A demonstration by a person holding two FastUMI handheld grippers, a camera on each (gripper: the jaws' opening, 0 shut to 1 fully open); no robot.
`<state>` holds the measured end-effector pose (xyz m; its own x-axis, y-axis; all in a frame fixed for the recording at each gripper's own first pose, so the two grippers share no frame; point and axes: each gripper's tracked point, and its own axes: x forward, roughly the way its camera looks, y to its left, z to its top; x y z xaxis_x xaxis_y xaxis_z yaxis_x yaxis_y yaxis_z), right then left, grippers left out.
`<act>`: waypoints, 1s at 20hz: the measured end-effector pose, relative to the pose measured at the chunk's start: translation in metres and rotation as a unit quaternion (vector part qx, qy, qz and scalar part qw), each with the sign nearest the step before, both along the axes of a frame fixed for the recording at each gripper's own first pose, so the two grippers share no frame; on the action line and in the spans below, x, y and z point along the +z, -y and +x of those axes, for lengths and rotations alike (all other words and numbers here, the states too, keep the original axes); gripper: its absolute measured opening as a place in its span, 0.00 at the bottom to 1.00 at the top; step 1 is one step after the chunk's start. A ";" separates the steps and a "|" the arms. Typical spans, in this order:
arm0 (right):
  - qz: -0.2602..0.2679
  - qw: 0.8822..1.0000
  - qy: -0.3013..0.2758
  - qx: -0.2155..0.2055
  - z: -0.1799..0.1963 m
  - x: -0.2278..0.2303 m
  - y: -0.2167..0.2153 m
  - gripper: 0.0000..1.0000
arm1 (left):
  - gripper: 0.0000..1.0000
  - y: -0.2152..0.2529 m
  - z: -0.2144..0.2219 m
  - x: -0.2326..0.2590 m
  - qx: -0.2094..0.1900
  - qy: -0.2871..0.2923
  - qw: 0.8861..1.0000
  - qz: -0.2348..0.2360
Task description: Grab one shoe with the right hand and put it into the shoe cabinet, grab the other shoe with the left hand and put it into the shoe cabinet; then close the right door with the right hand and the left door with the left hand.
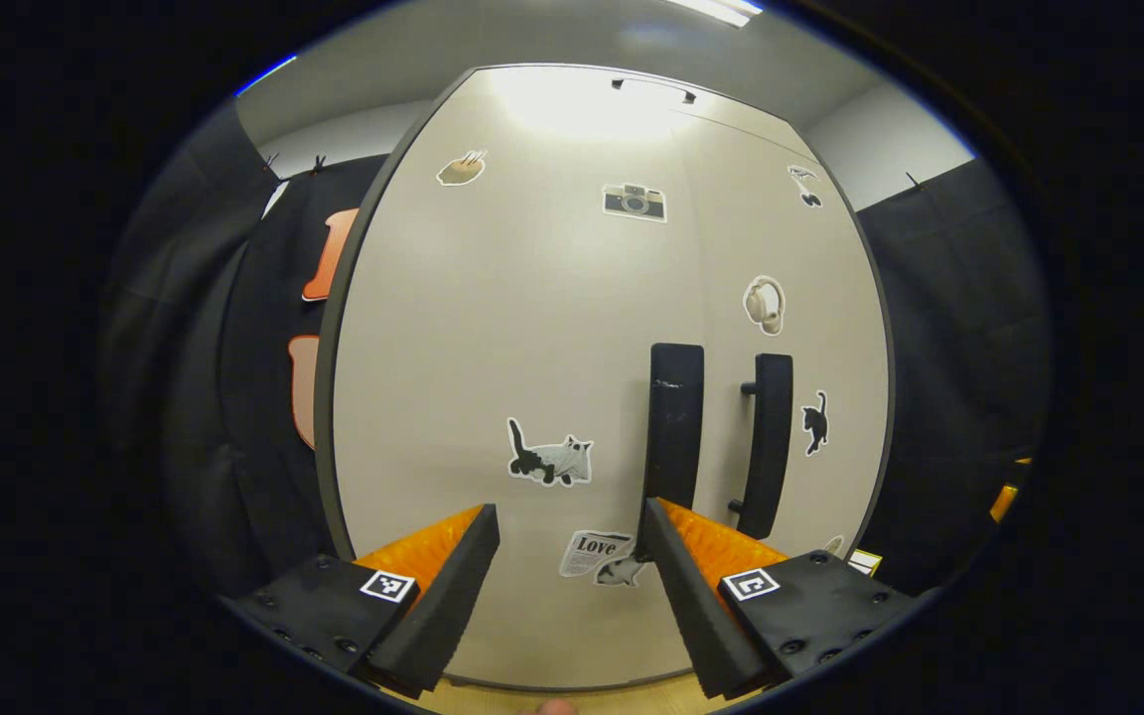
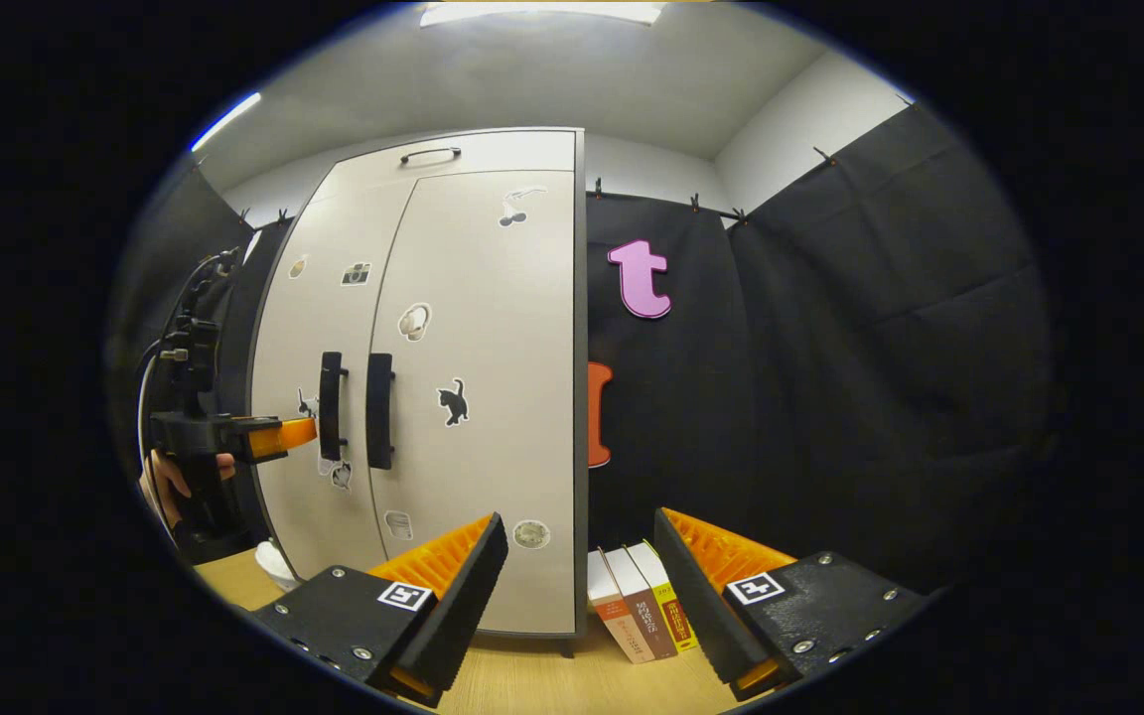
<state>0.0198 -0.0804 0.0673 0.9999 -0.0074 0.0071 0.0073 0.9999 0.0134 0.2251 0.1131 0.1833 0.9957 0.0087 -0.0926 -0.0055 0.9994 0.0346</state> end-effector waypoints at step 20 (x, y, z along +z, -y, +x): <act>0.023 0.996 -0.008 0.086 -0.042 -0.019 -0.077 0.92 | 0.96 -0.004 -0.190 -0.002 0.021 0.034 0.999 0.011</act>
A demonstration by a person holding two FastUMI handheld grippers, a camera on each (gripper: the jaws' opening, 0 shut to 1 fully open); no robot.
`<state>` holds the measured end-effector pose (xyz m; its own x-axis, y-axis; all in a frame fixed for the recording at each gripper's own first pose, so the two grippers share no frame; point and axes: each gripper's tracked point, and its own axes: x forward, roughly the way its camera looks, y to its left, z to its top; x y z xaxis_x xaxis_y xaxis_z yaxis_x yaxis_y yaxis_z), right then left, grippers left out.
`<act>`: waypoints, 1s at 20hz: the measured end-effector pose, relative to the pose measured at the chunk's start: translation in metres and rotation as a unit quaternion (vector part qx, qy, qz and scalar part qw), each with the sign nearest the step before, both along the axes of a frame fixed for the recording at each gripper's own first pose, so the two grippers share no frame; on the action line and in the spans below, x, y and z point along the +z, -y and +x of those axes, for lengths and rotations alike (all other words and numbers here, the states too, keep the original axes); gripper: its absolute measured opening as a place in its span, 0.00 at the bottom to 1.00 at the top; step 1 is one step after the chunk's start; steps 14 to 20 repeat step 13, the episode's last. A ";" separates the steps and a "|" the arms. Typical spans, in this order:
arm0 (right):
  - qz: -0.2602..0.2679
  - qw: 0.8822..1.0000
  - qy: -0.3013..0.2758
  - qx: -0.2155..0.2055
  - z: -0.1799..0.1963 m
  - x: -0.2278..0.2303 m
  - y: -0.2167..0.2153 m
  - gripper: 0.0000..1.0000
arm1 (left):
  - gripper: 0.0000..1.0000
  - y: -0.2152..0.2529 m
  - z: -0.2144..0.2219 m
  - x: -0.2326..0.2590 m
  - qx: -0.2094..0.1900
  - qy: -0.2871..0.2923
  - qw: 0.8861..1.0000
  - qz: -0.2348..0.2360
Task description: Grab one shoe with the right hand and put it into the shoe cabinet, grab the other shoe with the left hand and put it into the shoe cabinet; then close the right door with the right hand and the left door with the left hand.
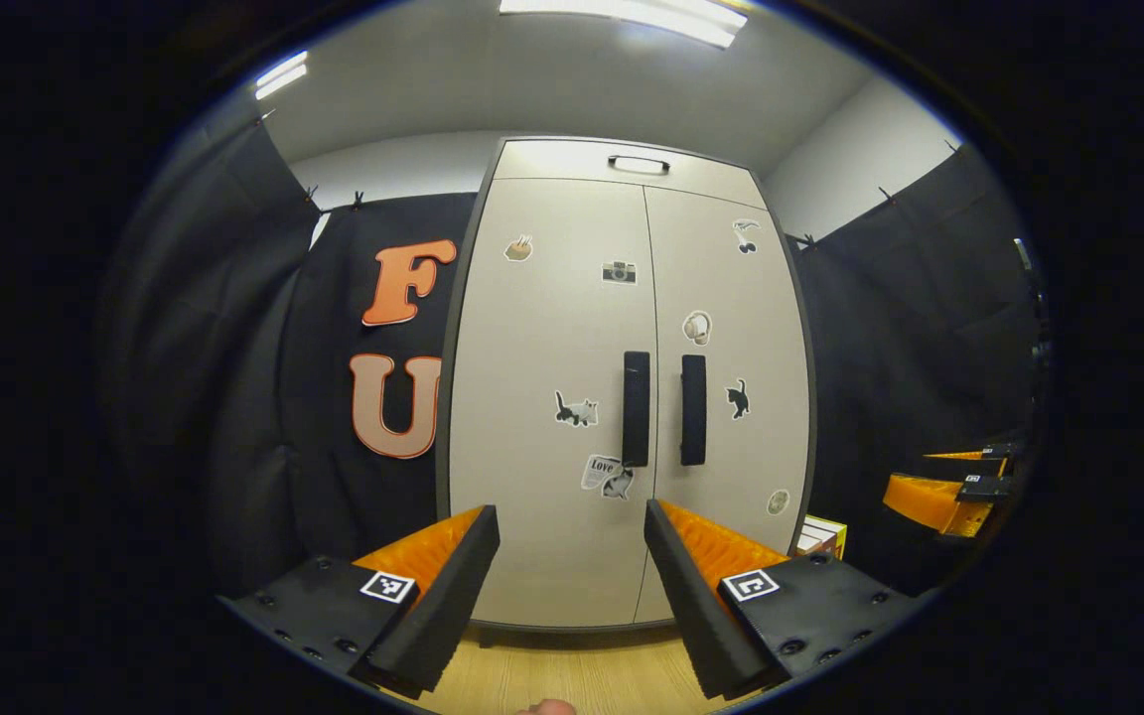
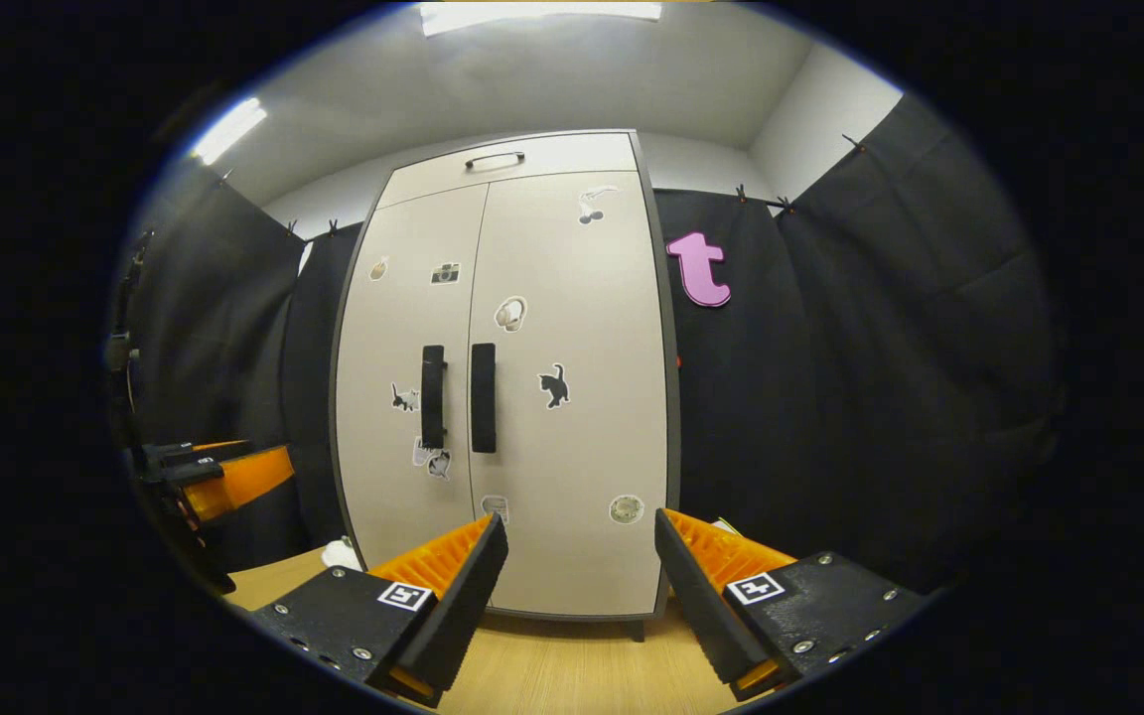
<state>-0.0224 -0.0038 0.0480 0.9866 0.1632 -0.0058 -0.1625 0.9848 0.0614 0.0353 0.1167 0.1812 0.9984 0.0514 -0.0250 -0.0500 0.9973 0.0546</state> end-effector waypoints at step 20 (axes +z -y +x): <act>0.017 1.000 -0.009 0.006 -0.010 -0.009 -0.010 0.92 | 0.96 -0.019 -0.019 -0.010 0.017 -0.004 1.000 -0.015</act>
